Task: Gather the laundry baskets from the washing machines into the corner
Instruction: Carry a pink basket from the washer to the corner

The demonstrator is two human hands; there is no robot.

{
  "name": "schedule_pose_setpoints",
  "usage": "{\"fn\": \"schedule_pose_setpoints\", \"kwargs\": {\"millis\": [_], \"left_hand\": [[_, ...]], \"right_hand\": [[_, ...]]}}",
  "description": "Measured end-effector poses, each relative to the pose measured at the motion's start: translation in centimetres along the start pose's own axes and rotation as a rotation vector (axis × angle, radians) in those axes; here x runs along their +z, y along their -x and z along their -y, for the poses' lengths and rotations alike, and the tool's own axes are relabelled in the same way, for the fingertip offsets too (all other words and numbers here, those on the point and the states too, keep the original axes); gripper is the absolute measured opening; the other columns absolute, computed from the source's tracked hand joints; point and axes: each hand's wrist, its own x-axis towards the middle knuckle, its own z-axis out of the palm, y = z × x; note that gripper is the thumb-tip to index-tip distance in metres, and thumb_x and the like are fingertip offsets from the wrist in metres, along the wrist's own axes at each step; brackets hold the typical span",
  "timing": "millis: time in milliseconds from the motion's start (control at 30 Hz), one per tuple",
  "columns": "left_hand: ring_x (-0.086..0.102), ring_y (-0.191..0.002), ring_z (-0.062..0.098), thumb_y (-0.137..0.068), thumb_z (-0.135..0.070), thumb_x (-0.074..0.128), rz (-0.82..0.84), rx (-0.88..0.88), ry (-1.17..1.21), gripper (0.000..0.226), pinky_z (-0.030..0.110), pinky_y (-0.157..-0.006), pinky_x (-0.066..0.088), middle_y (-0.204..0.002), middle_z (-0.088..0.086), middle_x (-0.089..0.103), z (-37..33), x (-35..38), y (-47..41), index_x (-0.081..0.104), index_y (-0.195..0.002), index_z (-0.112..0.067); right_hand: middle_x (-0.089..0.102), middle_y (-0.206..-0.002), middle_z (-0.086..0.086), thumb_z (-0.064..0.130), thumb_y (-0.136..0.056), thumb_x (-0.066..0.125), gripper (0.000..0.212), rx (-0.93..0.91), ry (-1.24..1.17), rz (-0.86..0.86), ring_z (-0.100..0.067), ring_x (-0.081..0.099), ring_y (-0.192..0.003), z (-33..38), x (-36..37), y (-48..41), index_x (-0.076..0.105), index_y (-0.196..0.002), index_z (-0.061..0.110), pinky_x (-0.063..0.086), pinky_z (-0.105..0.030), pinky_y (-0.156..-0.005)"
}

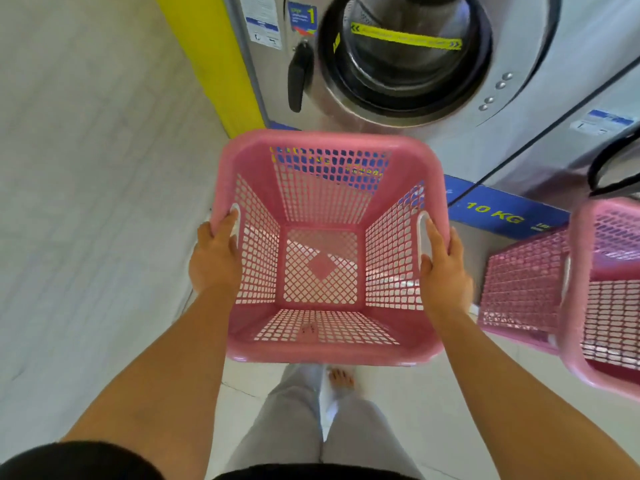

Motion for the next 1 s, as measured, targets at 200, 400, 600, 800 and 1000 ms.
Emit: {"fn": "schedule_pose_setpoints", "kwargs": {"millis": [200, 400, 600, 800, 1000], "left_hand": [[0.062, -0.094, 0.04, -0.097, -0.02, 0.045, -0.075, -0.15, 0.021, 0.047, 0.053, -0.076, 0.055, -0.129, 0.014, 0.048, 4.2, -2.4, 7.9, 0.041, -0.141, -0.036], [0.062, -0.092, 0.042, -0.097, -0.02, 0.045, -0.142, -0.33, 0.062, 0.047, 0.052, -0.075, 0.055, -0.13, 0.014, 0.049, 9.7, -4.9, 17.5, 0.042, -0.141, -0.035], [0.063, -0.092, 0.042, -0.096, -0.019, 0.046, -0.215, -0.504, 0.119, 0.046, 0.051, -0.073, 0.053, -0.13, 0.015, 0.05, 16.9, -5.9, 26.1, 0.044, -0.139, -0.034], [0.063, -0.095, 0.037, -0.098, -0.025, 0.043, -0.264, -0.716, 0.156, 0.043, 0.047, -0.072, 0.055, -0.132, 0.011, 0.049, 24.3, -6.3, 35.2, 0.043, -0.139, -0.035], [0.062, -0.094, 0.037, -0.096, -0.019, 0.045, -0.299, -0.853, 0.181, 0.046, 0.045, -0.067, 0.052, -0.131, 0.008, 0.048, 32.1, -6.2, 44.0, 0.045, -0.138, -0.037]], "right_hand": [[0.027, -0.156, -0.004, 0.015, -0.093, 0.05, 0.071, -0.15, 0.024, 0.059, -0.043, 0.063, -0.09, 0.9, -1.2, 3.9, 0.018, -0.148, 0.047, 0.052, -0.047, -0.069], [0.023, -0.157, -0.002, 0.015, -0.094, 0.046, 0.071, -0.325, -0.004, 0.16, -0.042, 0.06, -0.103, 2.9, -1.5, 8.9, 0.016, -0.147, 0.051, 0.051, -0.049, -0.081], [0.027, -0.153, -0.003, 0.01, -0.091, 0.048, 0.072, -0.519, -0.035, 0.241, -0.042, 0.058, -0.107, 6.6, 0.8, 14.5, 0.023, -0.147, 0.048, 0.051, -0.053, -0.086], [0.028, -0.154, -0.001, 0.013, -0.092, 0.05, 0.071, -0.688, 0.045, 0.255, -0.039, 0.061, -0.104, 10.1, 4.2, 22.7, 0.019, -0.147, 0.049, 0.051, -0.044, -0.075], [0.026, -0.156, -0.004, 0.019, -0.097, 0.046, 0.067, -0.837, 0.096, 0.312, -0.033, 0.062, -0.107, 12.2, 9.0, 31.5, 0.013, -0.147, 0.051, 0.047, -0.035, -0.066]]}}
